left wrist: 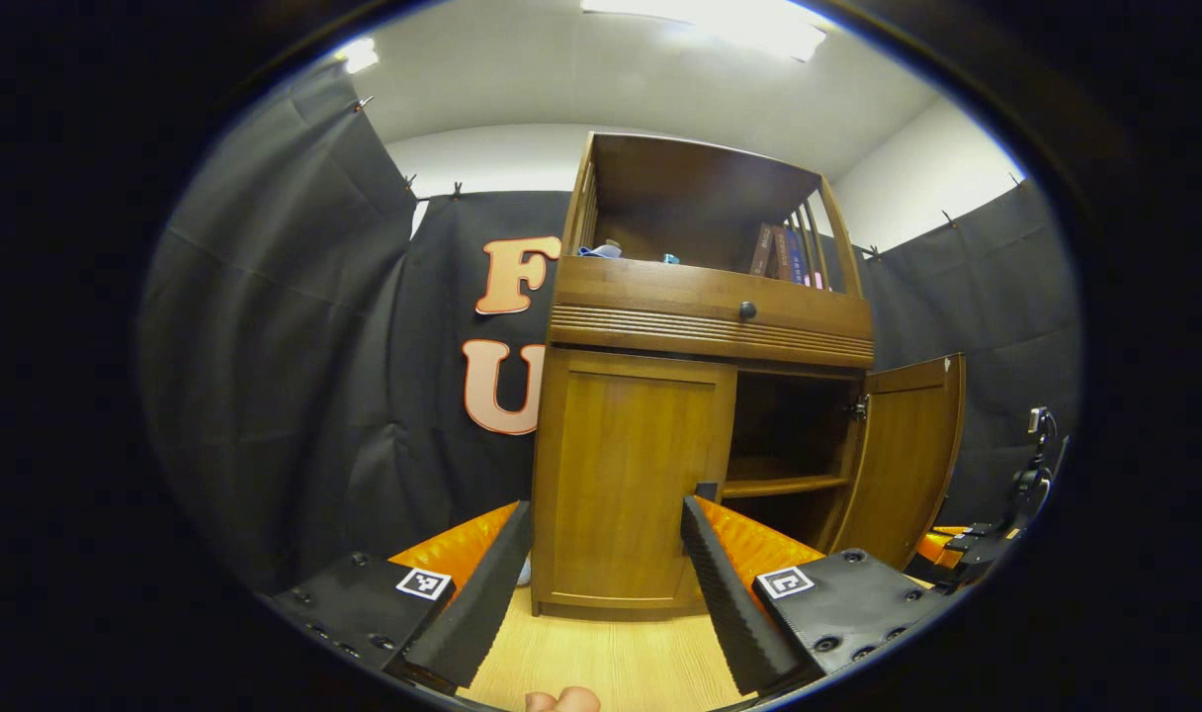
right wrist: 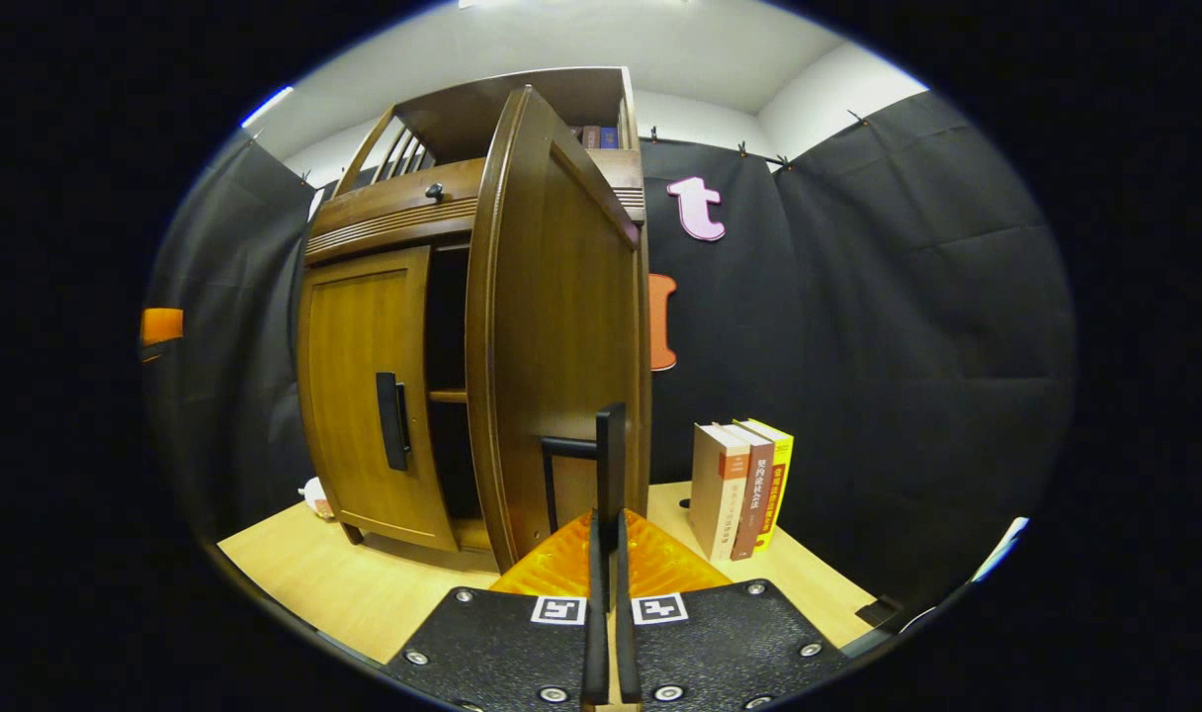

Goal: Open the right door of the double-door shoe cabinet with the right hand, and open the left door with the left hand.

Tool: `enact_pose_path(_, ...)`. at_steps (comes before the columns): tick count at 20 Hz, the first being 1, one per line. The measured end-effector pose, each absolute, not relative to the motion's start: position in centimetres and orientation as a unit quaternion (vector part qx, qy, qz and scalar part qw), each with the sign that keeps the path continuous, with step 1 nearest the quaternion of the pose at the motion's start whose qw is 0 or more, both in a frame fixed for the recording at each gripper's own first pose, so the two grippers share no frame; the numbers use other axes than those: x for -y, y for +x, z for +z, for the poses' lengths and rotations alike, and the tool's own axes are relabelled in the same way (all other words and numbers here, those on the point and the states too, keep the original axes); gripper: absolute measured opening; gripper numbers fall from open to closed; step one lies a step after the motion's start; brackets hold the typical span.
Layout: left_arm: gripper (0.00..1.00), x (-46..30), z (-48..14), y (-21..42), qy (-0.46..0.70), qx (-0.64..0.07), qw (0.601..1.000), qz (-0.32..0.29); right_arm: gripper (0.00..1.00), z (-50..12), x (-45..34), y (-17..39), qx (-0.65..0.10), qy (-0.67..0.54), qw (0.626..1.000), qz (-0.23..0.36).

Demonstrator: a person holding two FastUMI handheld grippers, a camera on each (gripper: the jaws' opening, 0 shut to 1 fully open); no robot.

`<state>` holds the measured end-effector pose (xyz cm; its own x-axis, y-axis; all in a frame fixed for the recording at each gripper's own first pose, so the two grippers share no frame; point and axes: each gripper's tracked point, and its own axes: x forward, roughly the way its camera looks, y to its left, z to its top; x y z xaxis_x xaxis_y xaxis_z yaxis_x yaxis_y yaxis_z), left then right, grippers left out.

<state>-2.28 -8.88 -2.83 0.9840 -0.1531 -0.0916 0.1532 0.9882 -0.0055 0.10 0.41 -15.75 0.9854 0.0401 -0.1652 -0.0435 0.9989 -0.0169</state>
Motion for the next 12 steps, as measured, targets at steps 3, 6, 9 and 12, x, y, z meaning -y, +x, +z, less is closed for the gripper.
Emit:
enact_pose_path(3, 0.96, 10.5, -2.9, -2.3, 0.006, -0.047, 0.995, -0.089, 0.02, -15.5, 1.3, -0.2, -0.082, -0.011, 0.996, 0.018)
enact_pose_path(6, 0.99, 11.5, -2.9, -2.0, 0.013, -0.052, 0.994, -0.092, 0.02, -15.4, 2.4, 0.0, -0.078, -0.004, 0.997, 0.018)
enact_pose_path(9, 0.96, 12.5, -2.8, -2.3, 0.020, -0.048, 0.995, -0.091, 0.02, -15.5, 4.3, 0.1, -0.075, -0.004, 0.997, 0.023)
enact_pose_path(12, 0.96, 13.6, -2.7, -2.5, 0.022, -0.048, 0.994, -0.094, 0.02, -15.4, 6.3, 0.5, -0.077, 0.001, 0.997, 0.024)
